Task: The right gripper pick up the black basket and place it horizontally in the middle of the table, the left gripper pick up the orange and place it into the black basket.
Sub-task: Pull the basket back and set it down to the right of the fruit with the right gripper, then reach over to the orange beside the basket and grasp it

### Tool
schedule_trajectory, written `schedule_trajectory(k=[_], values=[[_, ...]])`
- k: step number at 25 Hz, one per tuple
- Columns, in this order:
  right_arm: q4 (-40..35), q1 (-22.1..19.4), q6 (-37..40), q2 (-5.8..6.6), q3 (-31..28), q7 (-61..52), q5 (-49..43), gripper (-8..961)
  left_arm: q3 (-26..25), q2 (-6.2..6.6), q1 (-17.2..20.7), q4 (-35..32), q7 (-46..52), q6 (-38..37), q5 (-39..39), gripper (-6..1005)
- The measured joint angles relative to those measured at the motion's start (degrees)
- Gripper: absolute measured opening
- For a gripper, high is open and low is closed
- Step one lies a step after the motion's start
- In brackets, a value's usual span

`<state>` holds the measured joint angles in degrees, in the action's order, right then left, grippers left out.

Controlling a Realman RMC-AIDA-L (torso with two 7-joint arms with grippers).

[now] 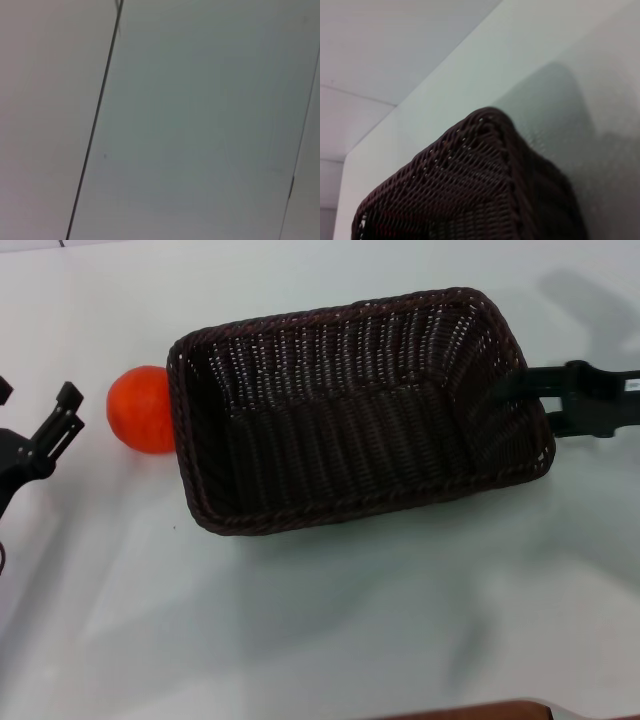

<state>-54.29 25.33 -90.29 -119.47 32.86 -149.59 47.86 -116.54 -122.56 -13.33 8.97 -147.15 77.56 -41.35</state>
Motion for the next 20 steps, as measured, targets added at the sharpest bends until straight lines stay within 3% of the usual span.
schedule_trajectory(k=[4,7,11,20], values=[[-2.48,-1.79,0.17,0.45,-4.22,2.96,1.60,830,2.85,0.79,-1.77,0.71,2.72,-6.74,-0.02,907],[-2.14,-2.59,-0.65,0.68,-8.11,6.96,5.80,828,6.15,0.84,-3.38,2.00,3.35,-12.09,-0.05,905],[-2.19,-3.39,-0.86,0.64,-9.04,10.51,9.27,826,10.24,0.86,-5.73,3.70,6.57,-17.90,-0.04,904],[-2.20,-3.50,-0.38,0.38,-11.15,15.37,13.80,826,15.27,1.06,-9.63,4.34,9.53,-22.20,-0.04,900]])
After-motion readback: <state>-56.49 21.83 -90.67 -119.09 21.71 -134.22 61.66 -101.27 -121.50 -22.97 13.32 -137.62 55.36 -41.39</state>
